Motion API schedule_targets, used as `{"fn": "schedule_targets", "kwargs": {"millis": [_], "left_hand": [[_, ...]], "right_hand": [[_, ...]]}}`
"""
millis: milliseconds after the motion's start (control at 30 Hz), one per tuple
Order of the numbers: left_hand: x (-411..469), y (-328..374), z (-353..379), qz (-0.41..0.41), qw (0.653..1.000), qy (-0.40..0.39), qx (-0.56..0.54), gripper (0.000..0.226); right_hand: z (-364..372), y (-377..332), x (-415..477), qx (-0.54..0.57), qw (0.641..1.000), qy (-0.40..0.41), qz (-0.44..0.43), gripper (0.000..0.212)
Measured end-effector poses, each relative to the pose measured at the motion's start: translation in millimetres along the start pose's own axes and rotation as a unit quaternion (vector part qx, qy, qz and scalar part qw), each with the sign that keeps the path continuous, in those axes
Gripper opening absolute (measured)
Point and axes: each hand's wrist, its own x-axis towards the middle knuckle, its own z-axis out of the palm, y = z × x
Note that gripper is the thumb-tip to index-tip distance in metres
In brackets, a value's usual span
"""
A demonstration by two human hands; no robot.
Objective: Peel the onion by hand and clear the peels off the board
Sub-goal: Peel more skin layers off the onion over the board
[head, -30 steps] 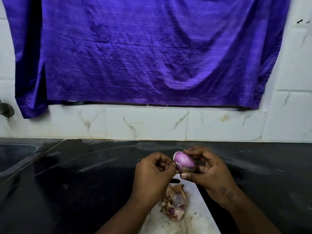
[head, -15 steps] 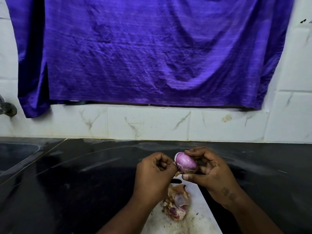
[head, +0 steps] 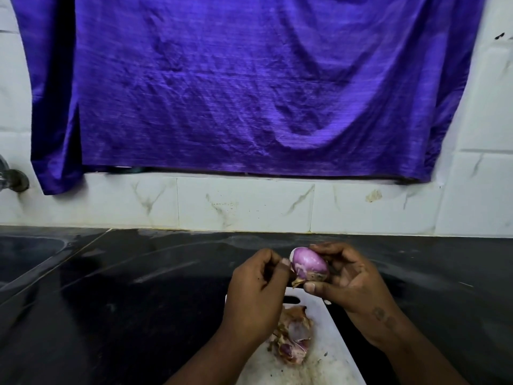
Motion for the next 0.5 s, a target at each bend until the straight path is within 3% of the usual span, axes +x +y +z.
{"fn": "schedule_targets", "kwargs": {"millis": [200, 400, 500], "left_hand": [[-2.3, 0.9, 2.1, 0.024, 0.999, -0.030, -0.020, 0.025], [-2.5, 2.1, 1.5, 0.076, 0.995, -0.030, 0.055, 0.025], [-4.8, 5.7, 1.5, 0.083, 0.995, -0.043, 0.040, 0.025]], "right_hand": [[1.7, -0.6, 0.5, 0.017, 1.000, 0.000, 0.013, 0.063], [2.0, -2.8, -0.6, 0.009, 1.000, 0.004, 0.018, 0.064], [1.4, -2.0, -0.5, 0.009, 1.000, 0.001, 0.020, 0.065]]}}
